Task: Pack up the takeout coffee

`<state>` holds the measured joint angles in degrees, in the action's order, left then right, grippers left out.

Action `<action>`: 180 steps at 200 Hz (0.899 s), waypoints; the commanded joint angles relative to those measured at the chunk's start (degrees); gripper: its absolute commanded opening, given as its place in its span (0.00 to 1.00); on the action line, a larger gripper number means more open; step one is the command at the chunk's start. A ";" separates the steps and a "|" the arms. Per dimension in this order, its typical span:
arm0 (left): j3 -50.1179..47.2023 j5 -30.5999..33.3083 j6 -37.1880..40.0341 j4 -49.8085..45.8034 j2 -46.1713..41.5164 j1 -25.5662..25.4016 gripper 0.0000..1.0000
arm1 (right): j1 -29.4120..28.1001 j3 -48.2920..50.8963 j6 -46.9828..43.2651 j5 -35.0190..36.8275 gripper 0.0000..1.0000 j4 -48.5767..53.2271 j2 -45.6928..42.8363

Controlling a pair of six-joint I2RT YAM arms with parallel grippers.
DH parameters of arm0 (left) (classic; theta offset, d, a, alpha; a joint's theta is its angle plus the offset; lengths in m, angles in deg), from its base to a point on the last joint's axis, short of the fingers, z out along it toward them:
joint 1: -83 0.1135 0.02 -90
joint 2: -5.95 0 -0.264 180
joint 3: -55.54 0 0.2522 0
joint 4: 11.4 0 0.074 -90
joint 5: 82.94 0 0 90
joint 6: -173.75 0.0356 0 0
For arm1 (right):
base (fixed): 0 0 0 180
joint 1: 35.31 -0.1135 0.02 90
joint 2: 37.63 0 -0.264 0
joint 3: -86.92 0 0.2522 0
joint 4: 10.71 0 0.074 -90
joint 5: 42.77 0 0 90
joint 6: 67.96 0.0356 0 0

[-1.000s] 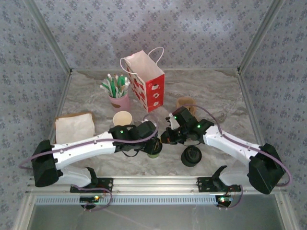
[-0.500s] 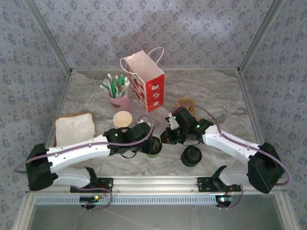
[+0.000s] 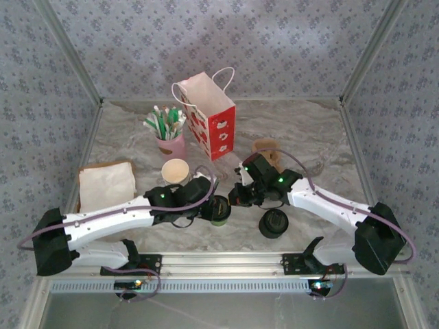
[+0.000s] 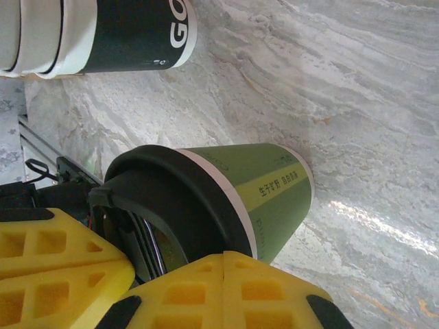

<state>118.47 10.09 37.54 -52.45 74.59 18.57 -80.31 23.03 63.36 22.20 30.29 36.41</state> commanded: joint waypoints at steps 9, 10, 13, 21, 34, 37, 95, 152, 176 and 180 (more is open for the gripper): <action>-2.07 0.83 -0.78 -4.35 -1.01 0.79 0.12 | -1.63 -3.60 -1.06 1.37 0.00 5.63 -0.10; -2.07 0.79 -0.79 -4.35 -1.07 0.79 0.12 | -1.65 -3.76 -1.11 1.38 0.00 5.71 -0.16; -1.92 0.76 -0.69 -4.30 -1.30 0.86 0.12 | -1.74 -4.16 -1.19 1.59 0.00 5.98 -0.24; -1.57 0.76 -0.46 -4.33 -1.82 0.88 0.14 | -1.80 -4.93 -1.45 2.06 0.01 6.77 -0.54; -1.02 0.75 0.02 -4.34 -2.70 0.99 0.16 | -1.95 -5.95 -1.66 2.55 0.02 6.94 -1.13; -0.87 0.83 0.09 -4.35 -2.92 0.97 0.17 | -1.94 -6.09 -1.68 2.63 0.02 6.94 -1.23; 0.26 2.24 1.36 -5.34 -8.83 1.75 0.33 | -2.52 -9.48 -1.68 1.12 0.06 6.48 0.36; -2.13 2.27 0.52 -6.56 -13.63 3.33 0.33 | -3.60 -11.74 -2.51 -0.53 0.07 5.45 4.63; -2.91 0.75 0.05 -5.24 -11.92 3.34 0.29 | -4.32 -11.94 -2.74 -0.67 0.07 5.71 5.60; -3.05 0.39 -0.04 -4.92 -11.51 3.34 0.29 | -4.45 -11.80 -2.74 -0.63 0.07 5.69 5.74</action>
<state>116.31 11.53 37.93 -57.30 61.52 21.54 -83.96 13.02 61.83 22.74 35.19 41.28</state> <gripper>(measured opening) 0.298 0.073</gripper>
